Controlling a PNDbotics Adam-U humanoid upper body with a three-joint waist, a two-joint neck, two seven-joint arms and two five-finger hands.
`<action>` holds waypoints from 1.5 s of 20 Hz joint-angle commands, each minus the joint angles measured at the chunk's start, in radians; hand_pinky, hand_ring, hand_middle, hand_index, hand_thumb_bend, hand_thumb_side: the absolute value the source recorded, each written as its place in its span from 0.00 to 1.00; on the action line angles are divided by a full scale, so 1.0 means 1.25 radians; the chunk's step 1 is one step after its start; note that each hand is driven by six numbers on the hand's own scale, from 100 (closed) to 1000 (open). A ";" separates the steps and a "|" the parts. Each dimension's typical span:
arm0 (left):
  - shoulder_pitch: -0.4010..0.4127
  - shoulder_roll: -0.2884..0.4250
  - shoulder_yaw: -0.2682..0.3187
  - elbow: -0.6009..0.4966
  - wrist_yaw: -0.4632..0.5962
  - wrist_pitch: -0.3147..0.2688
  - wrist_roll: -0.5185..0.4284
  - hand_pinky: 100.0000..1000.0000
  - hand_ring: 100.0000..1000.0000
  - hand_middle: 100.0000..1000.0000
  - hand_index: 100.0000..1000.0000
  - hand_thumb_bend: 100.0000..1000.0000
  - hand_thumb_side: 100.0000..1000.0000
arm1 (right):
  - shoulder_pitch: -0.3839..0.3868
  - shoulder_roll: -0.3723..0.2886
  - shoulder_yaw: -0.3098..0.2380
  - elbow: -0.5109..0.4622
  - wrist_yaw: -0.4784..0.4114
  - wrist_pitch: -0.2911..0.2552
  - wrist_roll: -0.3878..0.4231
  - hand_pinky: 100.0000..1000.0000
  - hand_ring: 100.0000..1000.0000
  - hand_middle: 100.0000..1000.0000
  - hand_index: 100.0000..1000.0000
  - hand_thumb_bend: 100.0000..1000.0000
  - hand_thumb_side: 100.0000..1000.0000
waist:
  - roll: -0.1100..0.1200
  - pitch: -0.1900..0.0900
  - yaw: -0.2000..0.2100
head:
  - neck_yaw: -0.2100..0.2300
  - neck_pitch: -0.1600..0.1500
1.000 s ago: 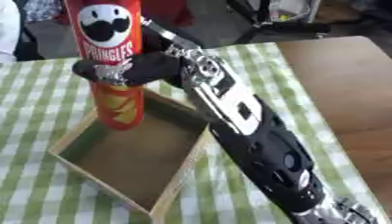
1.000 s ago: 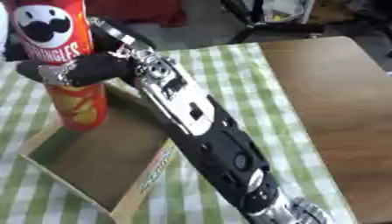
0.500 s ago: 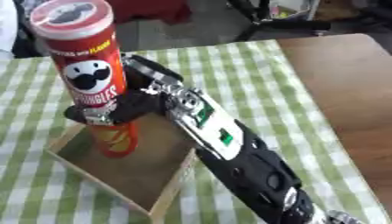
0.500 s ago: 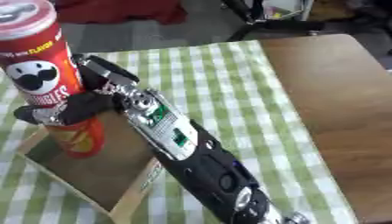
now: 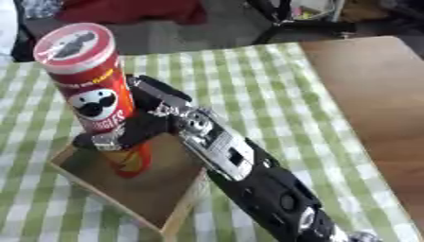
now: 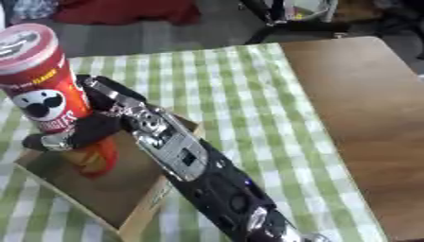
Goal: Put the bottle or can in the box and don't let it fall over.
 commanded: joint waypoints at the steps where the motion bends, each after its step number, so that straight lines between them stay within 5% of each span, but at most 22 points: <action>1: -0.007 0.027 0.011 -0.009 0.002 -0.002 0.002 0.84 0.81 0.72 0.74 0.57 0.66 | -0.014 0.000 -0.008 0.001 0.029 -0.014 0.032 0.99 0.91 0.92 0.89 0.78 0.11 | 0.004 -0.010 -0.001 | 0.000 -0.010; 4: -0.007 0.026 0.011 -0.009 0.002 -0.001 0.002 0.84 0.81 0.73 0.74 0.57 0.66 | -0.014 -0.004 -0.018 0.004 0.088 -0.019 0.052 1.00 0.96 0.96 0.94 0.82 0.25 | 0.006 -0.010 -0.003 | 0.000 -0.011; 8: -0.007 0.025 0.011 -0.008 0.002 -0.001 0.001 0.84 0.81 0.73 0.74 0.57 0.66 | -0.012 -0.004 -0.031 0.007 0.124 -0.023 0.069 1.00 0.94 0.96 0.95 0.82 0.25 | 0.007 -0.011 -0.007 | 0.001 -0.012; 19: -0.004 0.025 0.011 -0.007 0.002 0.000 0.000 0.84 0.81 0.72 0.74 0.57 0.66 | -0.041 -0.030 -0.071 -0.048 0.082 -0.003 0.044 1.00 0.95 0.98 0.96 0.83 0.30 | 0.011 -0.016 -0.016 | 0.004 -0.015; 30: 0.010 0.036 0.018 -0.004 0.003 -0.002 0.005 0.84 0.81 0.72 0.74 0.57 0.65 | -0.046 -0.112 -0.098 -0.109 0.046 0.040 0.047 1.00 0.95 0.97 0.97 0.83 0.32 | 0.014 -0.025 -0.039 | 0.017 -0.010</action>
